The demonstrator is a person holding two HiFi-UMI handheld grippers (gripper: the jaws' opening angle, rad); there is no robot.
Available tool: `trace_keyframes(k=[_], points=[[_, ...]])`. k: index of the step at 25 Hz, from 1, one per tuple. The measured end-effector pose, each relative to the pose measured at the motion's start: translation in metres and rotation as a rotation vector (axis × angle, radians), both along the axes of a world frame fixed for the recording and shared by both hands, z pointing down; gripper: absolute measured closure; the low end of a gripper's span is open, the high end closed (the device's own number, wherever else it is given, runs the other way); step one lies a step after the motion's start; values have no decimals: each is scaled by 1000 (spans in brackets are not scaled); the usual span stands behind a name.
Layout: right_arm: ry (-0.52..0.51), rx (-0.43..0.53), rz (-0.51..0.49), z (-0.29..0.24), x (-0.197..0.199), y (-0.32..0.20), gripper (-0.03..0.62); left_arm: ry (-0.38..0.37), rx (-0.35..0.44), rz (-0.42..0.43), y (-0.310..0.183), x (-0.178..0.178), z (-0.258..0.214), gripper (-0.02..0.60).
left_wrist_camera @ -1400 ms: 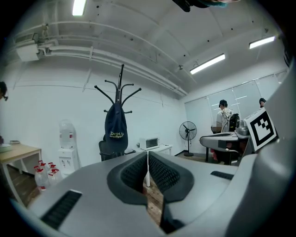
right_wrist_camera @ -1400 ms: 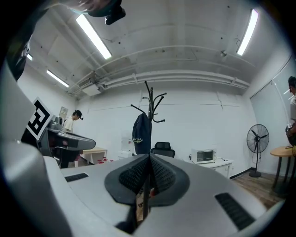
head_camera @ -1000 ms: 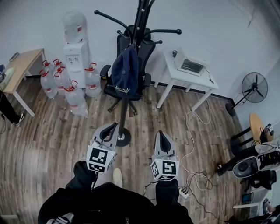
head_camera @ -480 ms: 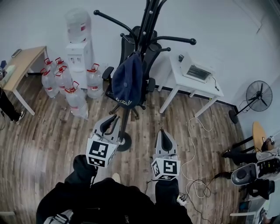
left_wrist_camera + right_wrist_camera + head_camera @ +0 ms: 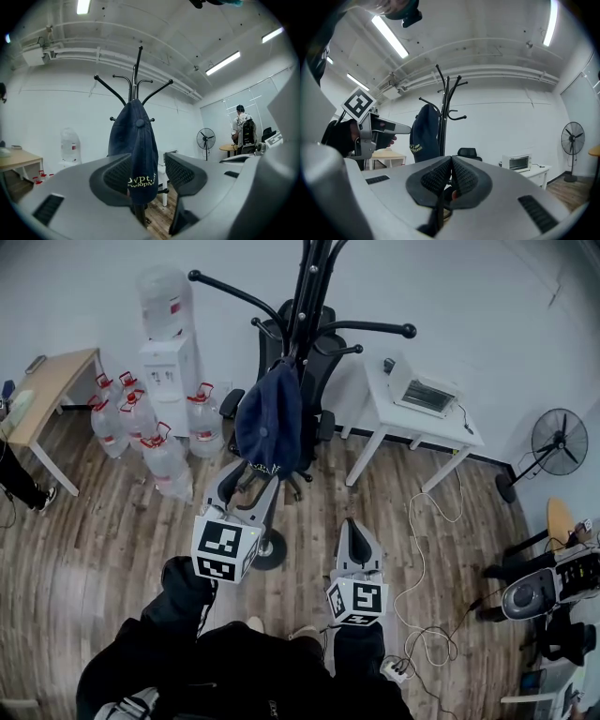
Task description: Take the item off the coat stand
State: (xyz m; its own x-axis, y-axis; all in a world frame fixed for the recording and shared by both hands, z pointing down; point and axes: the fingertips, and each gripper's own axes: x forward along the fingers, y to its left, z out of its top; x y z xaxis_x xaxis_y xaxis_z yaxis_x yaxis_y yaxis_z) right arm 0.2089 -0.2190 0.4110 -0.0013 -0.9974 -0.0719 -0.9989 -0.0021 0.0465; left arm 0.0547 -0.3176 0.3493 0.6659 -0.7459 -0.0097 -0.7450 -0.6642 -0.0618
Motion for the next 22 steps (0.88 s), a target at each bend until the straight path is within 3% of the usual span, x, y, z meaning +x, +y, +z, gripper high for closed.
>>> trace_keyframes(k=[14,22], points=[[-23,7,-29,-6,45,-41,578,-28,-2,-92,-49,26,-12,358],[-53,8,-83,-3,65,-68,577,-23,-30,-192,-63,23,-13,526]])
